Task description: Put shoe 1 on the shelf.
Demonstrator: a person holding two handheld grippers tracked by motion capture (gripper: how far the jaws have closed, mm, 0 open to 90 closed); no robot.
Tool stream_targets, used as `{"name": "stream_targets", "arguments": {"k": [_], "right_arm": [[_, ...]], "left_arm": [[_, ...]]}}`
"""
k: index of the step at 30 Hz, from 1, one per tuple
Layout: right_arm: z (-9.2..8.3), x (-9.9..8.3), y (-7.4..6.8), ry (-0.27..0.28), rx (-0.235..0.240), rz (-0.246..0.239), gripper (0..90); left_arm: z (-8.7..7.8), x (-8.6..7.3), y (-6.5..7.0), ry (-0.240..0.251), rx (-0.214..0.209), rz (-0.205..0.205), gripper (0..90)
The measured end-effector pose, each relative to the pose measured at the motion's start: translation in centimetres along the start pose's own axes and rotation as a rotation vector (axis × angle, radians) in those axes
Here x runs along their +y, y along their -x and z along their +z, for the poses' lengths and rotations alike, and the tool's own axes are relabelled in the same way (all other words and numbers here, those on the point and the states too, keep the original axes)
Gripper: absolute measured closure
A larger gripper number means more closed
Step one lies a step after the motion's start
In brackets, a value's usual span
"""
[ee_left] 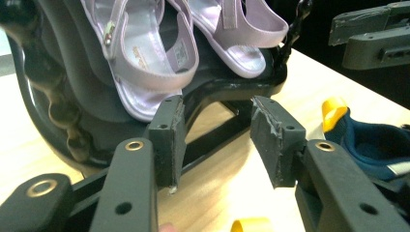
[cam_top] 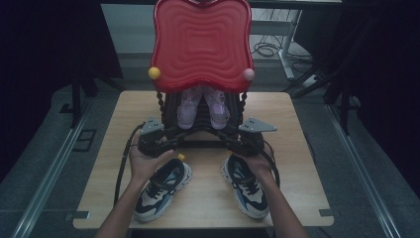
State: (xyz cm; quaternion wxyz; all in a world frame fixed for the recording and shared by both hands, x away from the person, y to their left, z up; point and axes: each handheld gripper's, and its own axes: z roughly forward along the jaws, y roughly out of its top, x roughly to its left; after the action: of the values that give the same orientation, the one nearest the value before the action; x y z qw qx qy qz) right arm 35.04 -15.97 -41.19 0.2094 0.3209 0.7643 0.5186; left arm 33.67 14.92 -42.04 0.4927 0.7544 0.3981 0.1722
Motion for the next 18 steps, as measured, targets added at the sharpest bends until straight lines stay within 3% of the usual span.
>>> {"name": "stream_targets", "arguments": {"k": [18], "right_arm": [[-3.3,-2.9,0.8,-0.006,0.043,-0.016,57.1]], "left_arm": [[-2.7,-3.0,-0.4,-0.025,-0.018,-0.054,63.0]]}}
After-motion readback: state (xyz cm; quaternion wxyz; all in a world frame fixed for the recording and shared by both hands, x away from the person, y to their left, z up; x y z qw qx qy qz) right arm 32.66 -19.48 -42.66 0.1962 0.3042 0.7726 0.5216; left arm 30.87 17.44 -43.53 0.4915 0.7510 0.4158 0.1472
